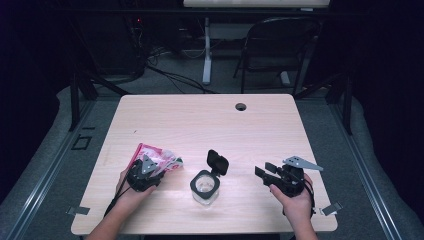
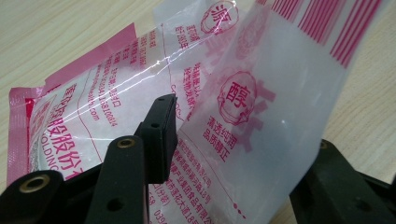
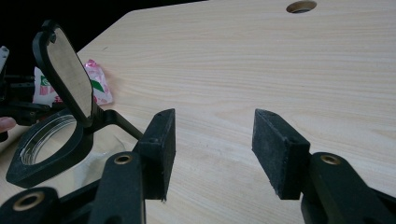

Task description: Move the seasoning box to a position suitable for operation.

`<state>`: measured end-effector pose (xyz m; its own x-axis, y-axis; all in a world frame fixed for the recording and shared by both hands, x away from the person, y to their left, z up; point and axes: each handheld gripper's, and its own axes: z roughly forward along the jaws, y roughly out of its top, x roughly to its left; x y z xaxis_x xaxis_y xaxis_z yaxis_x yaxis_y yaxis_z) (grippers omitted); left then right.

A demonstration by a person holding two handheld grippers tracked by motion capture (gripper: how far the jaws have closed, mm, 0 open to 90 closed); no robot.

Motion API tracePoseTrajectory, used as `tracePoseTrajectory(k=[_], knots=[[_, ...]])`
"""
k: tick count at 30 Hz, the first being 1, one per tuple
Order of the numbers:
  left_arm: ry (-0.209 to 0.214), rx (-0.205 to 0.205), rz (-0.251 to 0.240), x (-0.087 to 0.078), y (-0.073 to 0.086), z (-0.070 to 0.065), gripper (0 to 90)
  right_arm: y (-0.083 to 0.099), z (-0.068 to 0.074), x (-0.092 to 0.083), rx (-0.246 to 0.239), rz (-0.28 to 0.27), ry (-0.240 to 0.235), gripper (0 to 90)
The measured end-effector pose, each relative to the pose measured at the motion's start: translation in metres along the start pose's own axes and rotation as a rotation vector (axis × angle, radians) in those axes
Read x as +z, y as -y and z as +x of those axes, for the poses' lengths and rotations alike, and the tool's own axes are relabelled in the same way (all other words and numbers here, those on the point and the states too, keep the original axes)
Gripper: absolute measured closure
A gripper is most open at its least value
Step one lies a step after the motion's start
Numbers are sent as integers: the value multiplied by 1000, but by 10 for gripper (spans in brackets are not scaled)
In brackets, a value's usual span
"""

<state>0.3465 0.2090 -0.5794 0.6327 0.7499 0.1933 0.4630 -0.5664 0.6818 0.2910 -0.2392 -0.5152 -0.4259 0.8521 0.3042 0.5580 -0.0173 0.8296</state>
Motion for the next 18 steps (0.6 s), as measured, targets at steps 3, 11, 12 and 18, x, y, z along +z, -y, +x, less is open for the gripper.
tracePoseTrajectory(k=[3, 11, 12, 18], knots=[[-8, -1, 9, 0, -2, -1, 544, 1, 0, 0, 0, 4, 3, 496], [-5, -13, 15, 1, -3, 2, 607, 3, -1, 0, 0, 8, 8, 496], [-12, -18, 10, 2, -3, 2, 621, 3, -1, 0, 2, 8, 8, 497], [4, -39, 24, -4, -6, 6, 715, 4, -1, 0, 0, 15, 9, 496]])
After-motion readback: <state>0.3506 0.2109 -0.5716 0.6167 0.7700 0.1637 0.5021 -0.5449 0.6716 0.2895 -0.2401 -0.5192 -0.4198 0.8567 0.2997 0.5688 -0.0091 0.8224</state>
